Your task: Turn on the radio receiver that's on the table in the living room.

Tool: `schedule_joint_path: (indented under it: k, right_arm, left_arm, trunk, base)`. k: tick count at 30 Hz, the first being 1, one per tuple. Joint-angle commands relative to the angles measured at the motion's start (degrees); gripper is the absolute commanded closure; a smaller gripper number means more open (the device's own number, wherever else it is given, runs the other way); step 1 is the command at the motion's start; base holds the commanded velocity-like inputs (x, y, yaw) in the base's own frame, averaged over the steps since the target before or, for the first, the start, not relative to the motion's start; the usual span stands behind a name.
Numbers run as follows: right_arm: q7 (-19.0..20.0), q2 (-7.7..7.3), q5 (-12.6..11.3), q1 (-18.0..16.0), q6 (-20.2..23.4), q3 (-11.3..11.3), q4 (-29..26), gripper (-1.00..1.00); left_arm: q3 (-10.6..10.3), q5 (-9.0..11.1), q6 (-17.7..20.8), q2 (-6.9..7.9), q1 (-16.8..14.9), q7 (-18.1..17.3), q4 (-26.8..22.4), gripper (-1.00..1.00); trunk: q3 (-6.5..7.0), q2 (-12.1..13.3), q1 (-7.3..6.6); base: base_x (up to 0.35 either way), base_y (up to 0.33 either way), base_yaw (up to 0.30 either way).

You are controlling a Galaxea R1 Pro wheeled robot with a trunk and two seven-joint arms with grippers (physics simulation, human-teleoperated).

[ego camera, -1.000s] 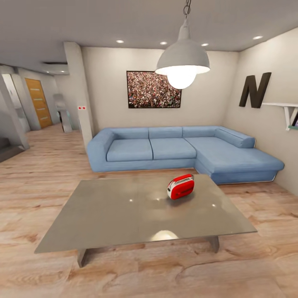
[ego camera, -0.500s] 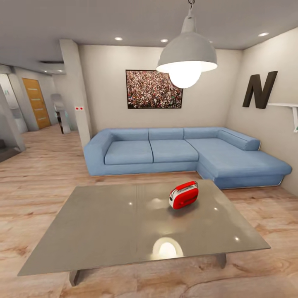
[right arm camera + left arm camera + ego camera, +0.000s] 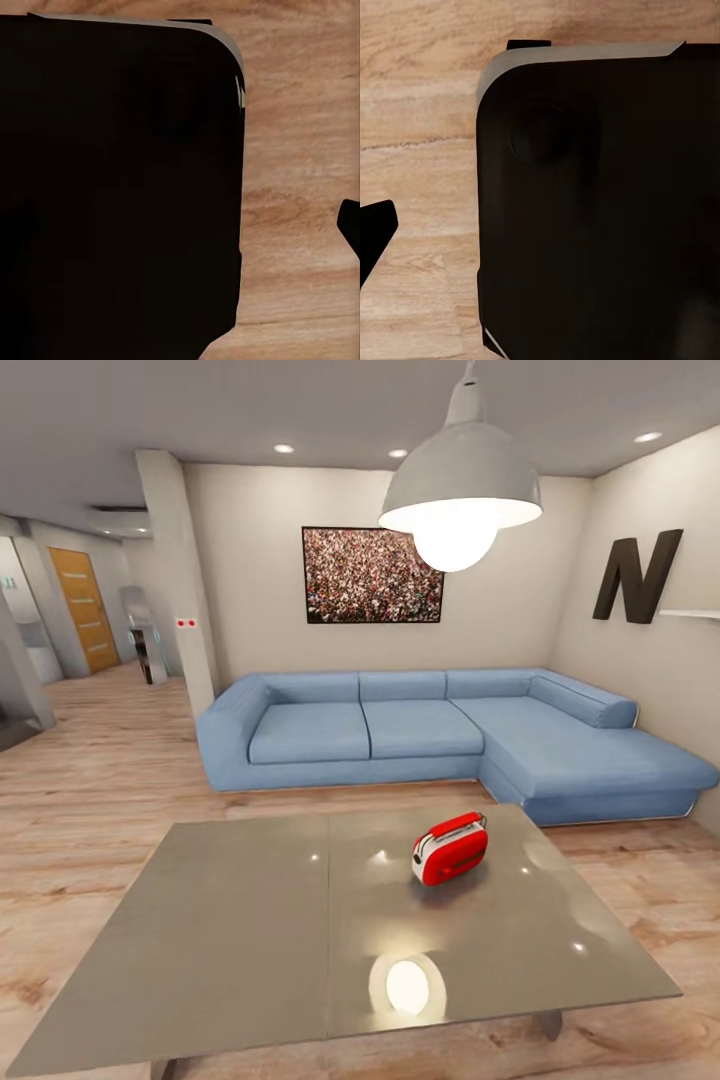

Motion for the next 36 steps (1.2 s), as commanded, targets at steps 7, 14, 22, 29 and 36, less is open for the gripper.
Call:
schedule_joint_path:
  k: [7, 14, 22, 29, 36]
  right_arm:
    - [0.00, 0.00, 0.00, 0.00, -0.08, 0.00, 0.00, -1.00]
    - [0.00, 0.00, 0.01, 0.00, -0.09, 0.11, 0.00, -1.00]
    - [0.00, 0.00, 0.06, -0.01, -0.09, 0.17, 0.00, -1.00]
    - [-0.08, 0.00, -0.42, 0.00, -0.10, -0.21, 0.00, -1.00]
    - [-0.09, 0.00, -0.53, -0.01, -0.09, -0.26, 0.01, -1.00]
  left_arm:
    - [0.00, -0.05, 0.01, 0.00, 0.00, 0.00, 0.00, -1.00]
    - [-0.03, 0.00, 0.25, 0.00, 0.00, 0.00, 0.00, -1.00]
    - [-0.03, 0.02, 0.15, 0.00, 0.00, 0.00, 0.00, -1.00]
    - [0.01, -0.05, 0.00, 0.00, 0.00, 0.00, 0.00, -1.00]
    - [0.04, -0.06, -0.02, -0.07, 0.00, -0.08, 0.00, -1.00]
  trunk:
    - [0.00, 0.00, 0.00]
    - [0.00, 0.00, 0.00]
    - [0.00, 0.00, 0.00]
    - [0.05, 0.00, 0.00]
    - [0.21, 0.00, 0.00]
  base:
    - [0.015, 0.000, 0.000]
    - [0.185, 0.000, 0.000]
    - [0.308, 0.000, 0.000]
    - [0.128, 0.000, -0.091]
    - [0.004, 0.000, -0.263]
